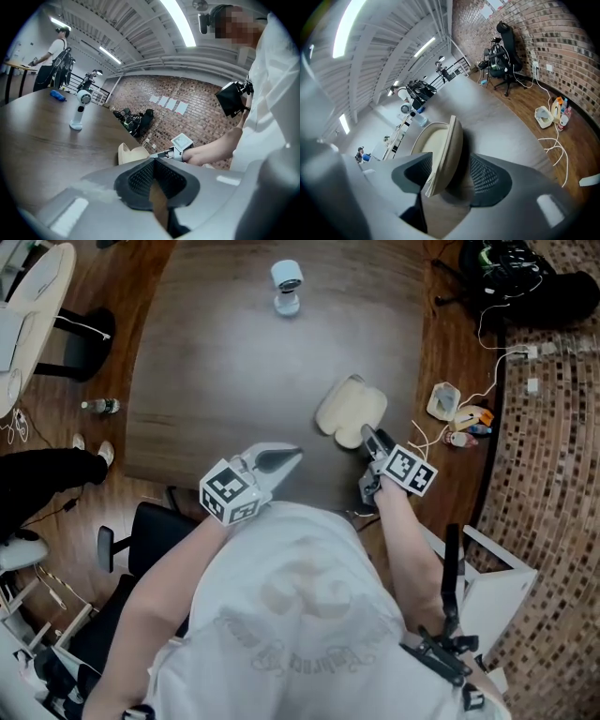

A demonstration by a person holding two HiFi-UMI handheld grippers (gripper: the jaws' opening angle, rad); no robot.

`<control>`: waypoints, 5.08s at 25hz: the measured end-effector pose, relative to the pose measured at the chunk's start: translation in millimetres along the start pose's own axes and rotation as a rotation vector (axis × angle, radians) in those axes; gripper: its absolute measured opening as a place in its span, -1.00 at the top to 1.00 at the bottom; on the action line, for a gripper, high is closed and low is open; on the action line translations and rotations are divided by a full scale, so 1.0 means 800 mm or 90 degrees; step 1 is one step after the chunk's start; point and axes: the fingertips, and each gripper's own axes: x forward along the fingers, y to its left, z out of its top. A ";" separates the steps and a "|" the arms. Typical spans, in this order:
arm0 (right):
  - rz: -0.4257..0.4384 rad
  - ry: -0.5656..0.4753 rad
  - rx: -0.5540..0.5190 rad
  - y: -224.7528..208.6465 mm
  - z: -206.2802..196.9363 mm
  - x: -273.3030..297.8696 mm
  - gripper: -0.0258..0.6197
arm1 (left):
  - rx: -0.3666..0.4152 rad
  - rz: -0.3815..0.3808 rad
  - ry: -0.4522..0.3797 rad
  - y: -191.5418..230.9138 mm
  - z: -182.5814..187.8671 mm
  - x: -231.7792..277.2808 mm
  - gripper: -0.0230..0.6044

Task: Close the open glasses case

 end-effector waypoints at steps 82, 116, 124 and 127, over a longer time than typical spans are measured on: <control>0.182 0.100 -0.263 0.091 -0.038 0.007 0.90 | -0.010 0.135 -0.040 -0.057 -0.038 -0.023 0.91; 0.262 -0.159 -0.344 0.070 -0.042 -0.210 0.90 | 0.063 -0.031 -0.019 -0.137 -0.020 0.072 0.91; 0.242 -0.183 -0.328 0.072 -0.075 -0.242 0.90 | 0.080 -0.065 -0.007 -0.164 -0.042 0.055 0.91; 0.244 -0.184 -0.330 0.075 -0.088 -0.256 0.90 | 0.073 -0.058 -0.014 -0.176 -0.054 0.043 0.91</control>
